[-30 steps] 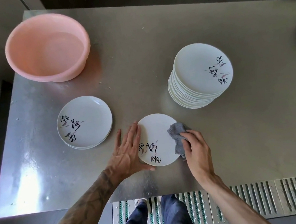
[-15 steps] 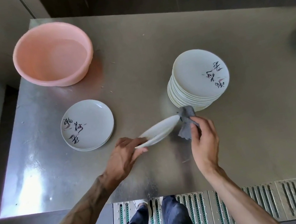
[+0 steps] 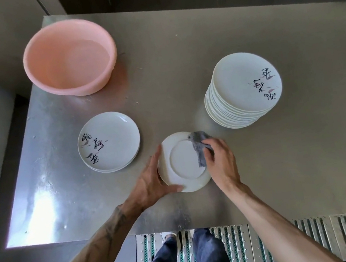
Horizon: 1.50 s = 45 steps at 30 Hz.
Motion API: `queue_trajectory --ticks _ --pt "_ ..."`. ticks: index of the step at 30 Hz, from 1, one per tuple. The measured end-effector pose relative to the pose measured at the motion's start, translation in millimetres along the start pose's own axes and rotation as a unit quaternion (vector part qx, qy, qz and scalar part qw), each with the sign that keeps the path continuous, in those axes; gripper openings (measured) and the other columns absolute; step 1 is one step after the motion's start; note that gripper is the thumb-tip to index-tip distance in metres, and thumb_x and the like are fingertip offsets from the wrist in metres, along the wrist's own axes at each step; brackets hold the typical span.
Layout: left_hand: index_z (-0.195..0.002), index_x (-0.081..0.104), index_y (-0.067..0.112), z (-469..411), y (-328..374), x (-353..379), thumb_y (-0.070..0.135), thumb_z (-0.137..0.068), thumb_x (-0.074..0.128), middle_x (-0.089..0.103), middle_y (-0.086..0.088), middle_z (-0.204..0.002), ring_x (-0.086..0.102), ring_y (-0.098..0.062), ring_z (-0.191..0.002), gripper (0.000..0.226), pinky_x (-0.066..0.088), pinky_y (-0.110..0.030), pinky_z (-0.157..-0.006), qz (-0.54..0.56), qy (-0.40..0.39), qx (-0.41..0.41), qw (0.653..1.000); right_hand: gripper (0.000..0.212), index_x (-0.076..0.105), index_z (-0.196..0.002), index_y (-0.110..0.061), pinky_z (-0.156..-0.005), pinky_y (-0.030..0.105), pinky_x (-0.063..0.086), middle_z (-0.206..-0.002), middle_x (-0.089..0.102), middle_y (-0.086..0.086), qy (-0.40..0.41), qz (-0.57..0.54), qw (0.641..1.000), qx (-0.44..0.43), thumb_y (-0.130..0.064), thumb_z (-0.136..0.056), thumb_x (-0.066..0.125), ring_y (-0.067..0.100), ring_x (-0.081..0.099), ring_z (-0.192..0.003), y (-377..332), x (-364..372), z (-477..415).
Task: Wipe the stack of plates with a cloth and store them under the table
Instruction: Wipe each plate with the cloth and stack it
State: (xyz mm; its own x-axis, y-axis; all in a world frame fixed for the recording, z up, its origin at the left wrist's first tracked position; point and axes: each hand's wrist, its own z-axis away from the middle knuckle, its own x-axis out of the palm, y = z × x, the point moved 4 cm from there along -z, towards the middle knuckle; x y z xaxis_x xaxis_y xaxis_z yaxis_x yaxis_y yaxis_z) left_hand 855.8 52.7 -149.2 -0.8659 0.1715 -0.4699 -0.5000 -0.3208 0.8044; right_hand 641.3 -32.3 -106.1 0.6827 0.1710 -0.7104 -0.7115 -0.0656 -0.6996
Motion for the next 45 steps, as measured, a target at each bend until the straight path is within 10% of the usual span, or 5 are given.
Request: queue_trajectory --ticks 12,17,22,32,45 --pt "-0.158 0.025 0.018 -5.4 -1.8 2.0 0.035 -0.055 0.102 0.039 0.007 -0.154 0.038 -0.008 -0.141 0.13 0.034 -0.03 -0.118 0.028 0.02 0.018 0.999 0.037 0.063 -0.135 -0.014 -0.113 0.036 0.034 -0.141 0.053 0.004 -0.159 0.128 0.933 -0.297 -0.021 -0.099 0.06 0.025 0.051 -0.129 -43.6 58.2 -7.9" --pt "-0.162 0.017 0.013 -5.5 -2.4 3.7 0.04 -0.057 0.1 0.033 -0.002 -0.162 0.034 -0.014 -0.145 0.137 0.031 -0.028 -0.117 0.002 0.019 0.007 1.0 0.035 0.064 -0.133 -0.018 -0.104 0.042 0.046 -0.134 0.055 0.004 -0.103 0.136 0.967 -0.189 -0.019 -0.098 0.061 0.028 0.054 -0.118 -30.4 46.9 -37.6" --pt "-0.161 0.019 0.017 -4.7 0.2 3.2 0.041 -0.058 0.1 0.035 -0.001 -0.161 0.036 -0.013 -0.143 0.132 0.034 -0.032 -0.118 0.001 0.023 0.006 1.0 0.032 0.068 -0.128 -0.019 -0.103 0.039 0.045 -0.132 0.059 0.002 -0.134 0.14 0.942 -0.275 -0.02 -0.096 0.066 0.025 0.057 -0.117 -39.8 59.3 -30.1" --pt "-0.163 0.006 0.024 -4.9 2.9 7.1 0.054 -0.065 0.093 0.039 -0.005 -0.151 0.048 -0.025 -0.129 0.134 0.044 -0.046 -0.111 -0.071 0.009 0.003 0.997 0.049 0.055 -0.145 -0.019 -0.11 0.024 0.038 -0.143 0.05 -0.003 -0.051 0.056 0.997 -0.025 -0.025 -0.097 0.066 0.018 0.05 -0.131 34.9 4.5 40.2" --pt "-0.163 0.01 0.02 -5.7 1.9 0.6 0.045 -0.058 0.099 0.036 -0.005 -0.159 0.043 -0.025 -0.14 0.14 0.04 -0.043 -0.115 -0.042 -0.01 0.011 0.999 0.046 0.064 -0.137 -0.012 -0.112 0.045 0.043 -0.15 0.05 0.005 -0.072 0.125 0.967 -0.209 -0.021 -0.093 0.075 0.022 0.045 -0.142 12.4 33.4 55.9"
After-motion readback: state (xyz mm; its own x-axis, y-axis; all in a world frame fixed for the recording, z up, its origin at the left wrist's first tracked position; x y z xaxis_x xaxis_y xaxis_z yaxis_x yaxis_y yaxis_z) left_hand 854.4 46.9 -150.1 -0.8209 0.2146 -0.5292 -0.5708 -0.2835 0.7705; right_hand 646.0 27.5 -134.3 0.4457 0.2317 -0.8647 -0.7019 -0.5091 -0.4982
